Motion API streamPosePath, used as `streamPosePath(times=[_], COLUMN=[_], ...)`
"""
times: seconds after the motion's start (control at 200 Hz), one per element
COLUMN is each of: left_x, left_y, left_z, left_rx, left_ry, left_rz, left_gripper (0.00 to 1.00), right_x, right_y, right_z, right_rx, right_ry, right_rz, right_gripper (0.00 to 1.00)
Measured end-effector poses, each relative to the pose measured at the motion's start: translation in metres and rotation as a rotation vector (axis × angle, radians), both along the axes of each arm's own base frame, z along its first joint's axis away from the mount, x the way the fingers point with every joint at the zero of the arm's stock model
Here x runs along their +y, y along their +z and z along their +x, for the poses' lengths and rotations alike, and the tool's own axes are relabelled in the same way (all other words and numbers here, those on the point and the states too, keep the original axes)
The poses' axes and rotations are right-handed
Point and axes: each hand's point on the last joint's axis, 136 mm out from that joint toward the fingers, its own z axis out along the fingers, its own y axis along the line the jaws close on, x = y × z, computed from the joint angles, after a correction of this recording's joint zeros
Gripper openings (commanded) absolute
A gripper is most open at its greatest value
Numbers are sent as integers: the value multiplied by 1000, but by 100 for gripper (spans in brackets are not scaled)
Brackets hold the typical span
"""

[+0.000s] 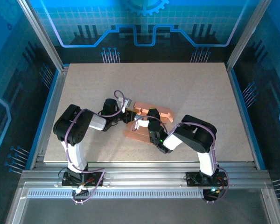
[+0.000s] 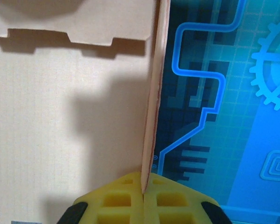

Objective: Fold the paper box

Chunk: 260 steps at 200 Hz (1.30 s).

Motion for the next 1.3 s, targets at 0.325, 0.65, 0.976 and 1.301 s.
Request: streamPosePath(times=[0.325, 0.65, 0.976, 1.301], left_x=[0, 2, -6, -10], left_y=[0, 4, 3, 2], left_z=[-3, 3, 6, 9], left_rx=[-81, -116, -163, -182], left_ry=[27, 85, 126, 153], left_rz=[21, 30, 53, 38], left_gripper=[38, 28, 30, 36], right_x=[2, 5, 2, 1], right_y=[-2, -2, -3, -4], right_z=[-3, -4, -5, -6], right_rx=[29, 37, 39, 42], right_ry=[0, -17, -47, -67], right_rz=[46, 71, 86, 94], right_gripper=[0, 0, 0, 0])
